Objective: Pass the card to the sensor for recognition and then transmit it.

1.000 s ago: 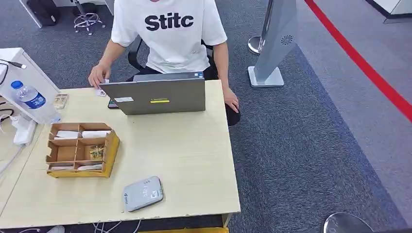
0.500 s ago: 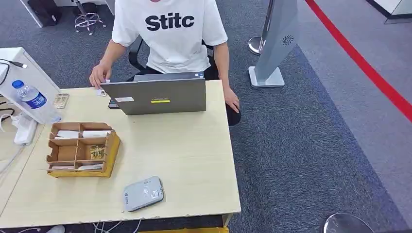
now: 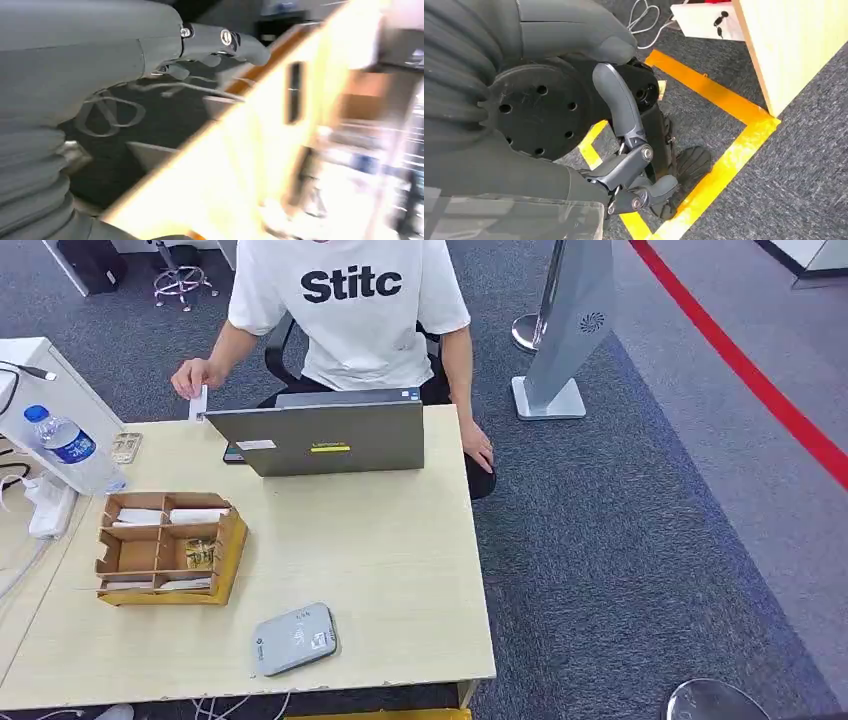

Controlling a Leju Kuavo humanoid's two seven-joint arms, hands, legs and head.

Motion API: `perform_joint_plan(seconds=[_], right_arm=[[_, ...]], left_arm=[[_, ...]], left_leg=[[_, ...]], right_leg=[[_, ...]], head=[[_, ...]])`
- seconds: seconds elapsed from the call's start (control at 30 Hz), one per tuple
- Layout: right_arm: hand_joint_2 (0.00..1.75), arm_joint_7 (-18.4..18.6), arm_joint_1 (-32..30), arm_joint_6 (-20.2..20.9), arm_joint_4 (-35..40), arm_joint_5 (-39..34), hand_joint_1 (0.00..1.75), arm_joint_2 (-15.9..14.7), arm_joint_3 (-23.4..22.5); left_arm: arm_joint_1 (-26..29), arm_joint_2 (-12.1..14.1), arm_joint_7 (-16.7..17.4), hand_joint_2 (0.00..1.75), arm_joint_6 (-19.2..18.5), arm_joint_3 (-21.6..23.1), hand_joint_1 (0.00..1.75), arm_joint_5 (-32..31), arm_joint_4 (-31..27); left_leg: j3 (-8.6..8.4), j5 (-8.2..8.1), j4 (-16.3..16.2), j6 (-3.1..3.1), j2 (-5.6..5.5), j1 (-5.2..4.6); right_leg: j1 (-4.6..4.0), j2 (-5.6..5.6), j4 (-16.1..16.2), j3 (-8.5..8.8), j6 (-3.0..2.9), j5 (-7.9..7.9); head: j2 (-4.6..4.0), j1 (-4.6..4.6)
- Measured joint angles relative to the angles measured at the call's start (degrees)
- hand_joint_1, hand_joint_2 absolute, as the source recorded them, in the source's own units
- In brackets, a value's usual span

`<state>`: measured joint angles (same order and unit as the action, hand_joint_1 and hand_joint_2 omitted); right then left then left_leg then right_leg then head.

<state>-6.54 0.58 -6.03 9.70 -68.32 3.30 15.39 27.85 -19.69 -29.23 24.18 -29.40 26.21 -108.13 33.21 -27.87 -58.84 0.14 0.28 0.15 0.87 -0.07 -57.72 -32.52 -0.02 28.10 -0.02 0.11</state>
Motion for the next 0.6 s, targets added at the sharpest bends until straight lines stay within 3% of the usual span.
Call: perform_joint_plan(seconds=[0.07,0.13,0.17,0.27,0.43,0.5,0.57,0.6], right_arm=[[1.75,-0.2,0.0,-0.1,0.0,0.1,0.0,0.0,0.0],[1.75,-0.3,0.0,-0.5,0.0,0.6,0.0,0.1,0.0],[1.75,-0.3,0.0,-0.5,0.0,0.7,0.0,0.1,0.0],[1.75,-0.4,0.0,-0.3,0.0,0.8,0.0,0.2,0.0],[1.75,-0.6,0.1,-0.1,0.0,2.5,0.0,0.4,0.1],[1.75,-0.5,0.3,-0.1,0.0,3.5,0.0,0.4,0.3],[1.75,-0.2,0.5,0.1,0.0,4.8,0.0,0.4,0.8],[1.75,0.0,0.7,0.2,0.0,5.5,0.0,0.4,1.2]], left_arm=[[0.8,0.0,-2.2,1.75,-0.4,1.1,0.0,-0.9,-4.2],[1.4,0.0,-8.5,1.75,0.4,2.6,0.0,-5.2,-8.7],[1.6,0.0,-10.0,1.75,1.4,3.6,0.0,-7.6,-10.9],[1.5,0.0,-10.7,1.75,2.4,7.4,0.0,-15.5,-15.8],[-3.1,1.4,-10.5,1.75,4.2,11.0,0.0,-30.4,-17.7],[-6.3,4.2,-6.9,1.75,6.6,13.0,0.0,-37.3,-17.0],[-11.3,9.1,1.0,1.75,6.8,15.0,0.0,-46.4,-14.2],[-14.9,12.4,7.2,1.75,5.4,16.0,0.0,-53.3,-11.5]], left_leg=[[-0.01,0.0,0.0,0.0,0.01,0.0],[-0.02,0.0,0.0,0.0,0.01,0.0],[-0.03,0.0,0.0,0.0,0.01,-0.01],[-0.06,0.0,0.0,0.0,-0.01,-0.03],[-0.13,0.01,0.0,0.0,-0.06,-0.02],[-0.14,0.04,0.0,-0.04,-0.08,-0.01],[-0.16,0.15,0.0,-0.14,-0.17,0.01],[-0.14,0.22,0.0,-0.17,-0.27,0.05]], right_leg=[[0.0,0.01,0.0,0.01,0.0,0.0],[0.0,0.01,0.0,0.0,0.0,0.0],[0.01,0.01,0.0,0.01,0.0,0.0],[0.02,-0.01,0.0,0.06,0.0,-0.01],[0.02,-0.04,0.0,0.08,0.0,-0.02],[0.02,-0.05,0.0,0.1,0.0,-0.02],[0.02,-0.14,0.0,0.11,-0.04,-0.05],[0.0,-0.27,0.0,0.07,-0.07,-0.06]], head=[[0.0,-0.02],[0.0,0.0],[0.0,0.0],[0.0,0.0],[0.0,0.0],[0.0,0.0],[0.0,-0.02],[0.0,-0.04]])
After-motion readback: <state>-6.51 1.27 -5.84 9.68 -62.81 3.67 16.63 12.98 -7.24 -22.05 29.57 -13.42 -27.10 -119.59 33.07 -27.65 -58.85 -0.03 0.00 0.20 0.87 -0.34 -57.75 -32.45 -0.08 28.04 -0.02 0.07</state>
